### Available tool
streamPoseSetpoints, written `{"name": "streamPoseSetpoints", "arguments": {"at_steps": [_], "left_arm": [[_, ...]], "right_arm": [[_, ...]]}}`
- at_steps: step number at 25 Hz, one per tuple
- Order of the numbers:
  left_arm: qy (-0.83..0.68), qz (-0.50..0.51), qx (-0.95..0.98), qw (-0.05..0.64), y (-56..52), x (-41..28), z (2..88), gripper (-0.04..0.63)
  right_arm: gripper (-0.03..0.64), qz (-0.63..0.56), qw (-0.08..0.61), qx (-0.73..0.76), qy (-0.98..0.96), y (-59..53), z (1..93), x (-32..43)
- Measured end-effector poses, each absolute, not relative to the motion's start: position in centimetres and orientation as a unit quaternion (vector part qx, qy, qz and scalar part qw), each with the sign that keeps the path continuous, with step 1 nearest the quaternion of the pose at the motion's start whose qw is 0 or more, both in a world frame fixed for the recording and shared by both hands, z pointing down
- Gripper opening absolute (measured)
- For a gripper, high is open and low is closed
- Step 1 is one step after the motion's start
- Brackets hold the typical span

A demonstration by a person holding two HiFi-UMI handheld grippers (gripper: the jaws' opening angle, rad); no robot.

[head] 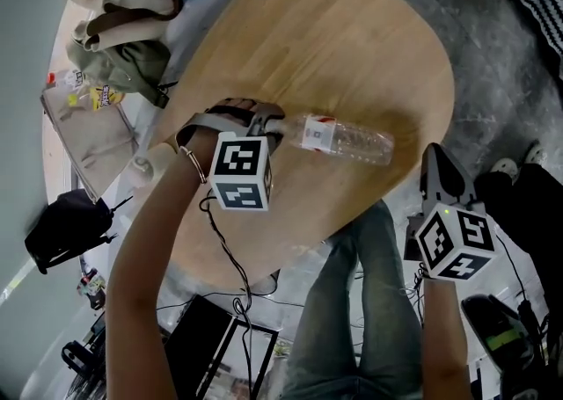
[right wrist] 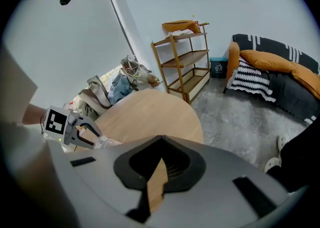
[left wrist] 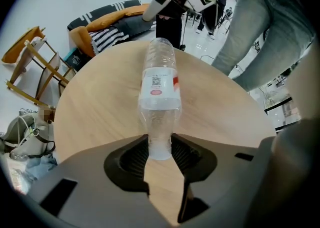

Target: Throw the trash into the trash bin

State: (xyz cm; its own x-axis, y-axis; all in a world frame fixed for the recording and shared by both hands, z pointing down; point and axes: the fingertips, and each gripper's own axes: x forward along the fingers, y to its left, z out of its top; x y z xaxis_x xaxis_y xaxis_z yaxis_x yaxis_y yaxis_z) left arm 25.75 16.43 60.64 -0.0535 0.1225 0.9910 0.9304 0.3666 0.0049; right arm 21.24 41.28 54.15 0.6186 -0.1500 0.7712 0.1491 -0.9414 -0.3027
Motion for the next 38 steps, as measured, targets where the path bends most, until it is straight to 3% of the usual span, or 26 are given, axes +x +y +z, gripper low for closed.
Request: {"name": "streamPoseSetpoints", "arguments": {"at_steps": [19, 38], "left_arm": [[-0.551, -0.403, -0.547, 0.485, 13.3, 23.4, 57.7, 0.146], [-0.300, -0.517, -0.754, 0.271, -1.3, 10.7, 54.1, 0.146]], "right_arm": [[0.006, -0.427, 0.135, -0.893, 0.038, 39.7, 52.2, 21.5], [0.006, -0.427, 0.052, -0.883, 0.188, 25.0, 49.9, 20.2]]}}
